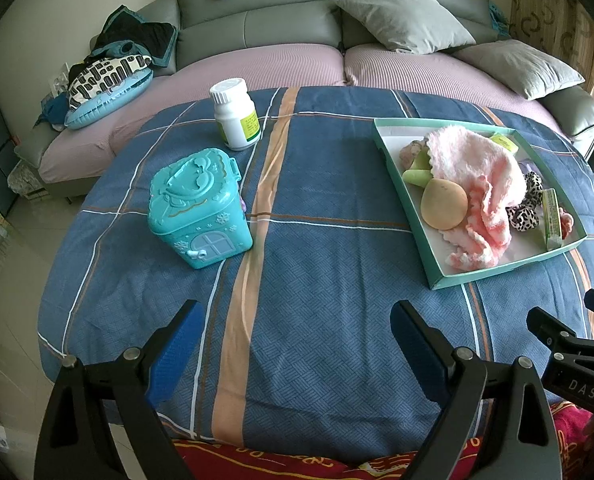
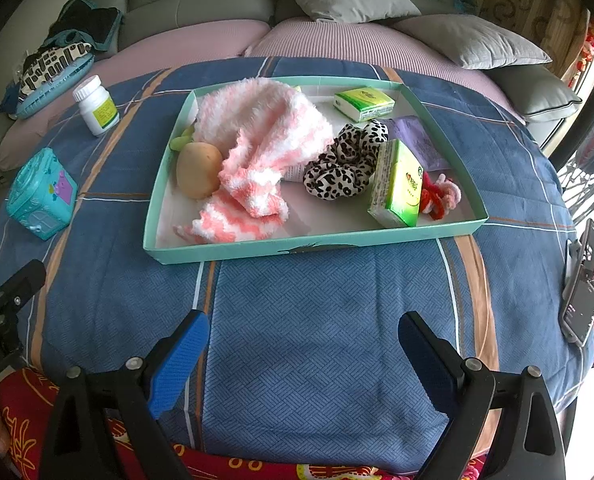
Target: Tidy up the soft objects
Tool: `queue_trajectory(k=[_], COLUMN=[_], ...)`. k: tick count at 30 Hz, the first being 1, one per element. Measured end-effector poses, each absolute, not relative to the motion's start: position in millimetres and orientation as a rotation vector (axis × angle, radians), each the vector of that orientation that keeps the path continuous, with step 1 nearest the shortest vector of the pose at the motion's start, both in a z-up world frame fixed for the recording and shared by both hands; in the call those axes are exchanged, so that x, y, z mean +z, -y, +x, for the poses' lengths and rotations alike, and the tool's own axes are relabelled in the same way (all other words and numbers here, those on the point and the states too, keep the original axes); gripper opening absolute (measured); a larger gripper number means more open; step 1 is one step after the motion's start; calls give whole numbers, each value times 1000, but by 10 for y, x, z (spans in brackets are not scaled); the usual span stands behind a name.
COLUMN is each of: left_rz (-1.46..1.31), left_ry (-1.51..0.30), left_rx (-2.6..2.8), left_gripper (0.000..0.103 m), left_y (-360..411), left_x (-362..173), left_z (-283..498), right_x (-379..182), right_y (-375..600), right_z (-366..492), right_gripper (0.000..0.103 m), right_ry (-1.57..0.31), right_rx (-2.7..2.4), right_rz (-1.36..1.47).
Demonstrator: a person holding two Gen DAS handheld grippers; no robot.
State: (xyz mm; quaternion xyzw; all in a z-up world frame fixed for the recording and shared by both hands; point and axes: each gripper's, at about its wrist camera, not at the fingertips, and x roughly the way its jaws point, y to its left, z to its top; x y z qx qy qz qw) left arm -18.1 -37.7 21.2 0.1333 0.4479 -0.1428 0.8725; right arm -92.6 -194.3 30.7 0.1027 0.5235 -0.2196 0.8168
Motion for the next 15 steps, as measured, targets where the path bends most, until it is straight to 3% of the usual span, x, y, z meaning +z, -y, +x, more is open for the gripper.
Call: queue_trajectory(k=[15], left_rz=[277], left_ry=[-938], left_rx=[-300], left_gripper=[94], left_y=[380], left_x=[195], left_z=[-185], right_x=[305], right_y=[1941], right_z=[-921], right_gripper=[97], right_ry=[-1118], right_rx=[-469], right_rz=[222])
